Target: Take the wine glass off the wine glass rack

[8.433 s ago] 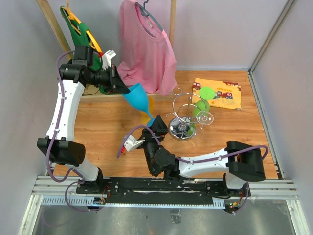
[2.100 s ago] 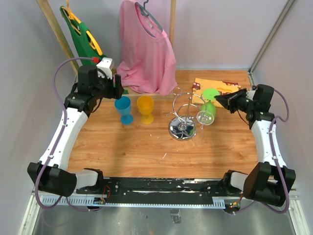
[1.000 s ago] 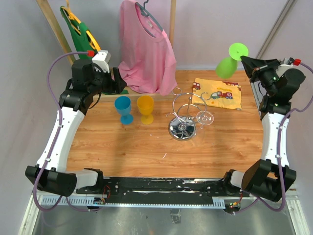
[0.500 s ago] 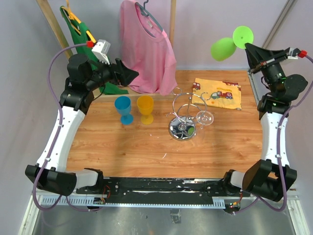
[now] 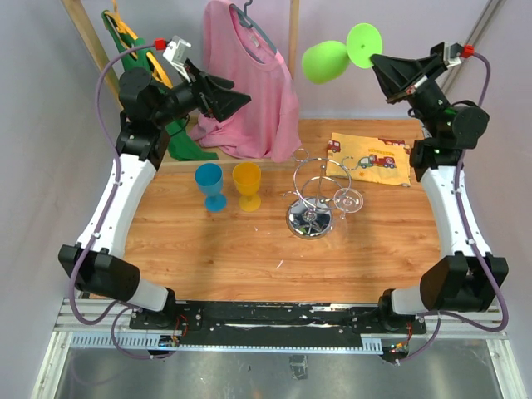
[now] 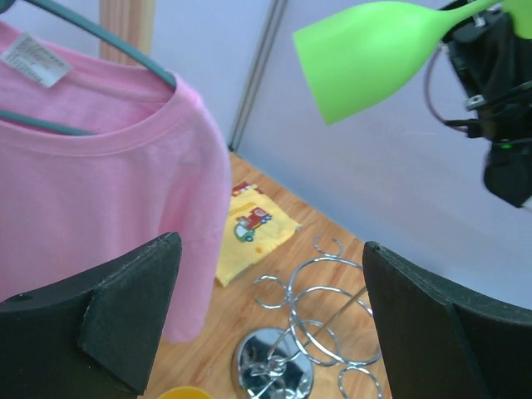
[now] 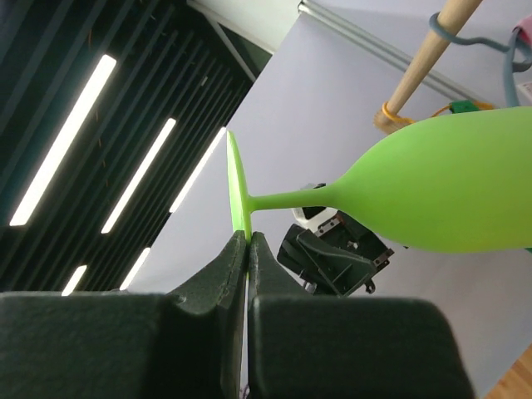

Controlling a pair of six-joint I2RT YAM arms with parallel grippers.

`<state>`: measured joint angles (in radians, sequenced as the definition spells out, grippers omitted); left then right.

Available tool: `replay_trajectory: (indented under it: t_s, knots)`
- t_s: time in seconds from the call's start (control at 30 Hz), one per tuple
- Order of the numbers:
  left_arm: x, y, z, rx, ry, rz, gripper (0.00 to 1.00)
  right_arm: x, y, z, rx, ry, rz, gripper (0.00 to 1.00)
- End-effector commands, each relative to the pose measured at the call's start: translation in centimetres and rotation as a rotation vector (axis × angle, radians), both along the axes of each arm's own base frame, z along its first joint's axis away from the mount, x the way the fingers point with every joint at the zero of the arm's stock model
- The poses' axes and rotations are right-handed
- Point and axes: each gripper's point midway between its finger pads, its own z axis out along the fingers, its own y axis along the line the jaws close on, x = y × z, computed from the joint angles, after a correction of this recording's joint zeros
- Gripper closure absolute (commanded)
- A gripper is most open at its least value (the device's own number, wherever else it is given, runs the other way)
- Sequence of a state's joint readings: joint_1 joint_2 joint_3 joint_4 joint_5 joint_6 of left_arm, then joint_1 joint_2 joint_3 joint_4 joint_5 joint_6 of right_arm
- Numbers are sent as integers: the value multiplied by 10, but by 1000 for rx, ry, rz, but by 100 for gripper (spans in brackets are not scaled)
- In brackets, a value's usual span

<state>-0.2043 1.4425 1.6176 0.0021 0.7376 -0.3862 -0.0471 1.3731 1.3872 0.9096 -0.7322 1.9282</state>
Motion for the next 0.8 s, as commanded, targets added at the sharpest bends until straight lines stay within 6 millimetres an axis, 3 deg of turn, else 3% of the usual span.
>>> replay_trajectory:
  t_s: [0.0,0.37,0.6,0.77]
  knots:
    - [-14,-5,42,-108,-89,-117,5,-31,27,25,-2,-145,104,99]
    - [-46,-10,86,-142,-159,-243,3,-72,57,52,-3,-270,194,99]
    - [-48,-15,81,-116,-165,-351,3,-76,94,45,-2,-293,292,99]
    - [-42,-10,69,-192,-59,-471,3,-78,102,48,7,-318,316,99]
